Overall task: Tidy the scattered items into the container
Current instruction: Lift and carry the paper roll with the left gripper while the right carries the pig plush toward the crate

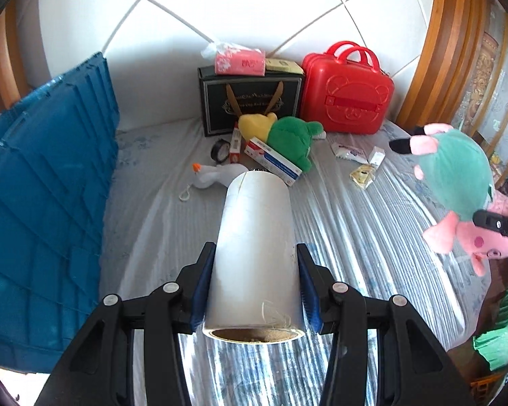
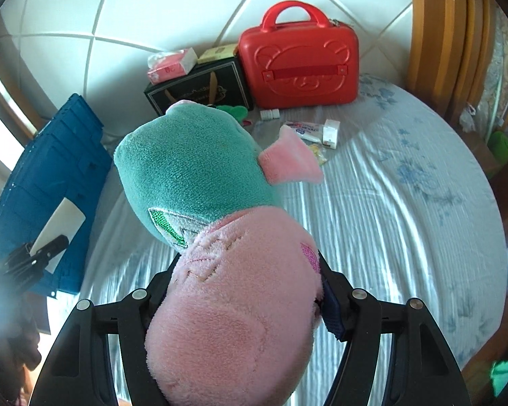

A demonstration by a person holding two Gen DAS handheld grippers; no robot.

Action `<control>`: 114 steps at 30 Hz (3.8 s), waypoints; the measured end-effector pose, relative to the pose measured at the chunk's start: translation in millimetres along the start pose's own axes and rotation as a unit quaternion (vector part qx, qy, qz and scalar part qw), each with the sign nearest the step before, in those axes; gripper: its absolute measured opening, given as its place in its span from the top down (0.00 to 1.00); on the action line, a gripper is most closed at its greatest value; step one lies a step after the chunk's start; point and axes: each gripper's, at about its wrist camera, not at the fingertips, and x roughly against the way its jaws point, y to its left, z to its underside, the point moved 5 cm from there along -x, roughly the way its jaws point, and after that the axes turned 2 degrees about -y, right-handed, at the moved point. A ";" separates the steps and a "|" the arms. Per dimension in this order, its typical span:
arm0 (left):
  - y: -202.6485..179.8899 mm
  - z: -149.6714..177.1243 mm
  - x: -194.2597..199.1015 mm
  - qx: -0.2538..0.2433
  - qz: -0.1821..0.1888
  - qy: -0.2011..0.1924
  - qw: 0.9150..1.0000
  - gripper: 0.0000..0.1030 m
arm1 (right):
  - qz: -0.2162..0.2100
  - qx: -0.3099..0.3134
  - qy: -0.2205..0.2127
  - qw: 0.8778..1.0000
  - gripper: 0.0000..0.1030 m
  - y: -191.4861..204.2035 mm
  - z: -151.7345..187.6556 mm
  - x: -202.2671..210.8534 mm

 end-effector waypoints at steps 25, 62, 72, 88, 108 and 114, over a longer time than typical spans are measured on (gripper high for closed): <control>6.3 -65.3 119.2 -0.028 0.017 -0.083 0.996 0.56 | 0.003 0.001 -0.081 0.997 0.34 54.5 5.4 96.0; 114.9 -83.4 170.7 -0.010 0.038 -0.143 0.989 0.56 | -0.001 0.030 -0.122 0.992 0.34 178.3 -8.6 120.1; 140.4 -82.5 177.1 -0.003 0.037 -0.149 0.988 0.56 | -0.009 0.034 -0.127 0.991 0.34 205.2 -10.0 123.0; 201.1 -81.4 186.9 0.011 0.023 -0.155 0.988 0.56 | -0.027 0.043 -0.134 0.990 0.34 258.5 -9.9 116.6; 286.4 -69.4 202.1 0.041 0.008 -0.167 0.985 0.56 | -0.039 0.076 -0.129 0.988 0.34 350.8 -3.9 108.4; 309.2 -62.9 206.0 0.054 0.003 -0.170 0.984 0.56 | -0.044 0.092 -0.126 0.987 0.34 378.7 -6.4 106.8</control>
